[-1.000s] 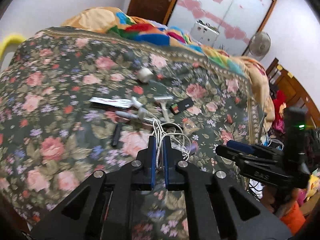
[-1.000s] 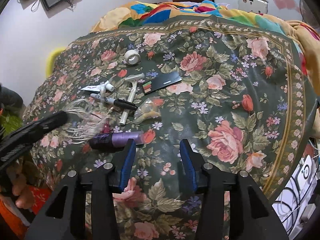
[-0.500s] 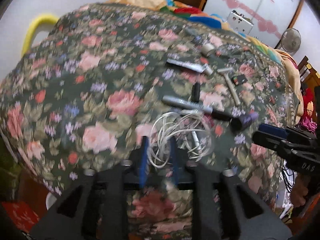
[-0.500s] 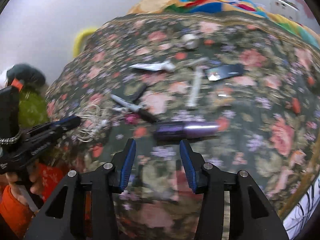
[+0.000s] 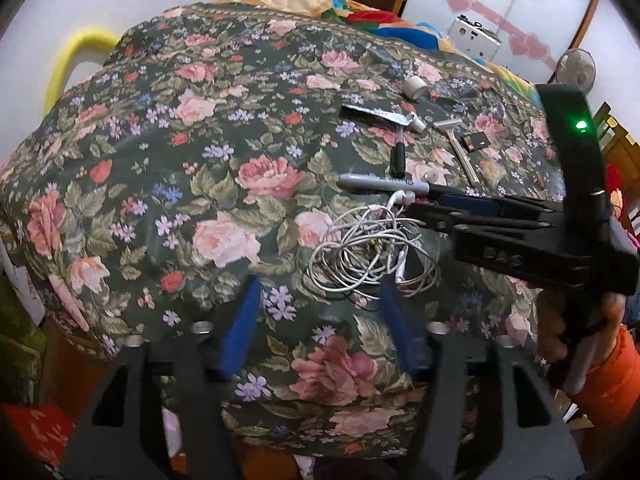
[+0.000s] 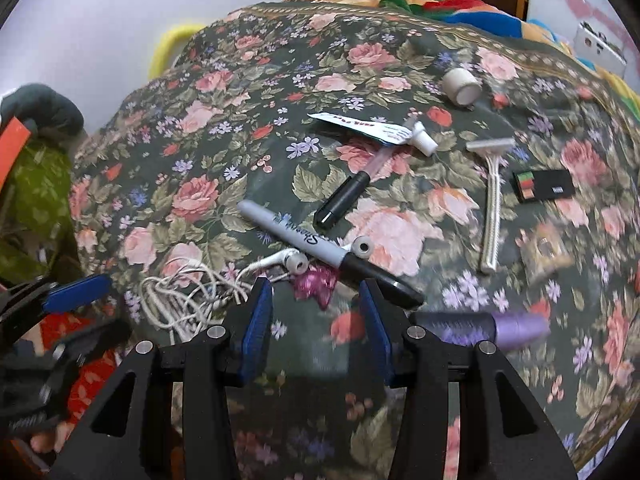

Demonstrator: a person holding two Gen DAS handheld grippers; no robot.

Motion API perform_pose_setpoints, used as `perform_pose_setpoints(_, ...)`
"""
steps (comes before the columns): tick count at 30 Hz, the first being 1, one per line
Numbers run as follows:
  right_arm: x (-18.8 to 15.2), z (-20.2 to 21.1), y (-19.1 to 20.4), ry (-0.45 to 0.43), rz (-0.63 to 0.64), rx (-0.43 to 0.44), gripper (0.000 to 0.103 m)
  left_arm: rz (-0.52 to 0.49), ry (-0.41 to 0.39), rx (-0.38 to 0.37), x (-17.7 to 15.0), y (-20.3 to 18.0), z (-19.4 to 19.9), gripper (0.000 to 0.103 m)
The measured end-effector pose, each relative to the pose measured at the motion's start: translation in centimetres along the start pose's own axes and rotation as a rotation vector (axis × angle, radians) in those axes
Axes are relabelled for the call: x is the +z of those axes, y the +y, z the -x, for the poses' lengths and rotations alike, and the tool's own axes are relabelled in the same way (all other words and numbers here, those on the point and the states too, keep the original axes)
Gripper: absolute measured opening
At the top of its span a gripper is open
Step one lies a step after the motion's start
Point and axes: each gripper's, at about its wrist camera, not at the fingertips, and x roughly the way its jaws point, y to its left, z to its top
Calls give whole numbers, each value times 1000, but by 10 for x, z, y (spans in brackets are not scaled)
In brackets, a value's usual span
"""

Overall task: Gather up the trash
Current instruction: 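Close the left gripper on the white earphone cable and lift it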

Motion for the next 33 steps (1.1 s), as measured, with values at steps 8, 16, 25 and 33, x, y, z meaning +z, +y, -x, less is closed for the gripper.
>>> perform_pose_setpoints(8,-7,-9,12,-40,89,-114,21,-10,16,2,-1,-11,-10,66)
perform_pose_setpoints(16,2,27,1,-80,43,-87,21,-13,35,2,10,-36,-27,66)
perform_pose_setpoints(25,-1,59,-12,-123,5,-106,21,-75,21,59,13,-71,-59,66)
perform_pose_setpoints(33,-10,77,-31,-148,-35,-116,20,-139,-75,125,14,-86,-68,15)
